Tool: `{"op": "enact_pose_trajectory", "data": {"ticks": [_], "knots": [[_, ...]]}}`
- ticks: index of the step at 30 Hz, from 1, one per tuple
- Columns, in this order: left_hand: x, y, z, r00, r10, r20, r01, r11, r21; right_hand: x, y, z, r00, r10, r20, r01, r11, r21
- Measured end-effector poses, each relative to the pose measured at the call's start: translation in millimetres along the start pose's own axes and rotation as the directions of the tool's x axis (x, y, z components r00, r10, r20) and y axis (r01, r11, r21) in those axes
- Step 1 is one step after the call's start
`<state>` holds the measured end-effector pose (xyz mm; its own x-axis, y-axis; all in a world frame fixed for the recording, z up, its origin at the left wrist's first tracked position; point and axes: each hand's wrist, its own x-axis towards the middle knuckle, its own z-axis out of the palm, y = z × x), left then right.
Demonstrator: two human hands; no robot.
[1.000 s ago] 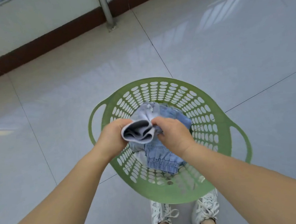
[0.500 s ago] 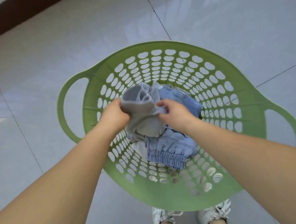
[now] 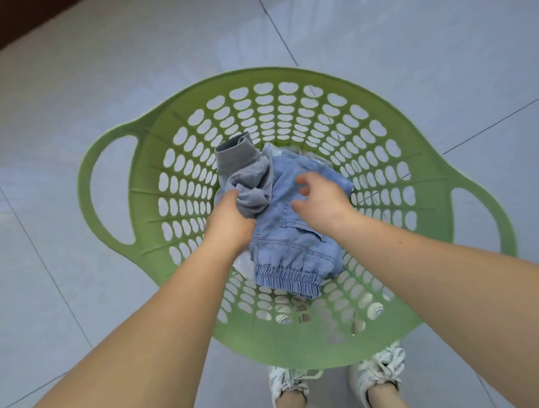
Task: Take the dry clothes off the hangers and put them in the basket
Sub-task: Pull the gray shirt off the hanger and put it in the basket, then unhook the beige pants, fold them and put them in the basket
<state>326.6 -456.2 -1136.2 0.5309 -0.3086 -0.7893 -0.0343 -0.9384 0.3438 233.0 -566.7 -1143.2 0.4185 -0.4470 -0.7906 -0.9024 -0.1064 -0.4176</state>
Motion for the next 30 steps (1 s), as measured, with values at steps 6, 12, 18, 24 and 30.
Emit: {"op": "enact_pose_trajectory", "data": {"ticks": [6,12,18,24,30], "knots": [[-72,54,-26,0.989,0.149,-0.014,-0.149,0.979,-0.136,-79,-23,-53,0.992,-0.071,-0.101,0.091,0.973,0.211],[-168,119,-64,0.944,0.330,-0.029,-0.330,0.933,-0.141,-172,-56,-116,0.963,-0.085,-0.254,0.174,0.919,0.353],[-288,188,-114,0.842,0.535,-0.061,-0.539,0.835,-0.109,-306,-91,-200,0.900,-0.092,-0.426,0.299,0.841,0.450],[-385,261,-153,0.629,0.776,-0.045,-0.773,0.631,0.070,-416,-110,-274,0.780,-0.087,-0.620,0.427,0.798,0.425],[-488,360,-197,0.348,0.931,-0.106,-0.913,0.363,0.185,-519,-132,-366,0.566,-0.205,-0.799,0.575,0.792,0.204]]}}
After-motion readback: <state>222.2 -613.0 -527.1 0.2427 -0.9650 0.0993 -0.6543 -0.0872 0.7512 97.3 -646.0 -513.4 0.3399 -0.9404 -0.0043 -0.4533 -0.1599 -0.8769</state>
